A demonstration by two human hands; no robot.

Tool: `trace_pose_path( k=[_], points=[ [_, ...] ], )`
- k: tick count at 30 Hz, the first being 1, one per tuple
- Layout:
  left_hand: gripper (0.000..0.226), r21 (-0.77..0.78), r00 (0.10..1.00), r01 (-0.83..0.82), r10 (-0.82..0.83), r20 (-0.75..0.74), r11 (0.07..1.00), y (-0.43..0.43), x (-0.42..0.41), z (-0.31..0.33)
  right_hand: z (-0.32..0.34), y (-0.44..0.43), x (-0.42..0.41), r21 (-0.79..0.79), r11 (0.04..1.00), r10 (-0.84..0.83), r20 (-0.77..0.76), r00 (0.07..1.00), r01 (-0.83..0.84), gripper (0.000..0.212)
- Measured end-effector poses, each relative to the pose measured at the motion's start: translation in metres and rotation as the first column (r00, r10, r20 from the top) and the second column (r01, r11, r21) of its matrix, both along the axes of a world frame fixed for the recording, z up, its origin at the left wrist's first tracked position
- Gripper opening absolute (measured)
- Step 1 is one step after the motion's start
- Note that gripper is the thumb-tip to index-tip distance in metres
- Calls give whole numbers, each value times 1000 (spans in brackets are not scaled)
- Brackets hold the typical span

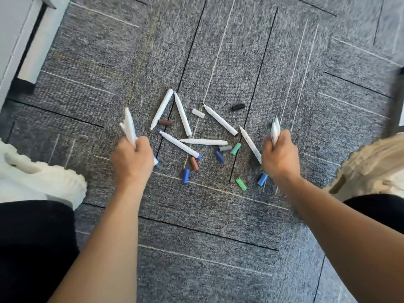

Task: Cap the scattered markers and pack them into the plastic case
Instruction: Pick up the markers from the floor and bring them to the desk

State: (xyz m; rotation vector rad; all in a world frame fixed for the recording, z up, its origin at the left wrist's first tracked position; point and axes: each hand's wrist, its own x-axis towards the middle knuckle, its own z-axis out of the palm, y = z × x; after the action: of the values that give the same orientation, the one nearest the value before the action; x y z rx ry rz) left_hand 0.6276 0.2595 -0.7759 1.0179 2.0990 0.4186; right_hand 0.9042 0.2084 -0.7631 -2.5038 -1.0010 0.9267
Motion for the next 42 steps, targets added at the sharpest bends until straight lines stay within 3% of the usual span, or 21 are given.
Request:
trace_pose_path(
  k=[3,6,9,11,13,15,18,20,23,27,30,33,35,37,40,42],
  points=[
    [21,89,995,71,-76,57,993,-2,17,8,-1,7,5,-5,999,41,-12,999,-41,24],
    [23,147,982,75,-99,161,986,-3,26,7,-2,11,7,-195,961,201,5,979,-197,30],
    [23,95,945,-33,1,326,995,2,28,4,-2,13,5,-353,896,284,-12,959,-270,32],
    [24,55,873,-156,111,475,986,10,32,9,-4,16,5,-336,908,272,18,962,-251,27],
    [31,39,835,-224,171,523,974,18,37,15,-4,18,5,-328,919,232,-2,973,-220,23],
    [27,-17,836,-259,233,497,966,25,40,16,-2,20,6,-313,936,144,-80,986,-162,19],
    [11,-249,817,-317,397,419,915,23,51,14,4,24,7,-240,965,82,-107,991,-106,16],
    [22,-331,858,-277,387,337,902,12,61,10,8,27,6,-194,976,80,-104,991,-99,15],
    [36,-306,926,-220,297,234,926,0,69,1,15,36,-1,-135,979,135,-135,982,-153,13],
    [34,-287,980,-140,174,95,948,4,65,-5,25,58,-20,-52,947,300,-210,931,-317,13],
    [25,-319,966,-173,223,128,932,8,61,-3,24,73,-42,-56,866,476,-212,854,-497,20],
    [29,-309,958,-183,241,158,933,11,55,7,14,86,-60,-139,877,414,-271,869,-461,13],
    [30,-269,968,-163,207,143,949,17,44,16,10,88,-70,-227,818,480,-234,845,-528,16],
    [27,-223,976,-162,189,104,961,27,28,20,7,87,-77,-278,701,645,-147,750,-657,28],
    [24,-173,977,-144,168,129,974,51,12,22,5,83,-81,-325,573,793,-13,609,-753,28],
    [23,-161,986,-44,69,154,986,71,8,23,6,84,-76,-312,538,811,-63,582,-783,25]
  ],
)
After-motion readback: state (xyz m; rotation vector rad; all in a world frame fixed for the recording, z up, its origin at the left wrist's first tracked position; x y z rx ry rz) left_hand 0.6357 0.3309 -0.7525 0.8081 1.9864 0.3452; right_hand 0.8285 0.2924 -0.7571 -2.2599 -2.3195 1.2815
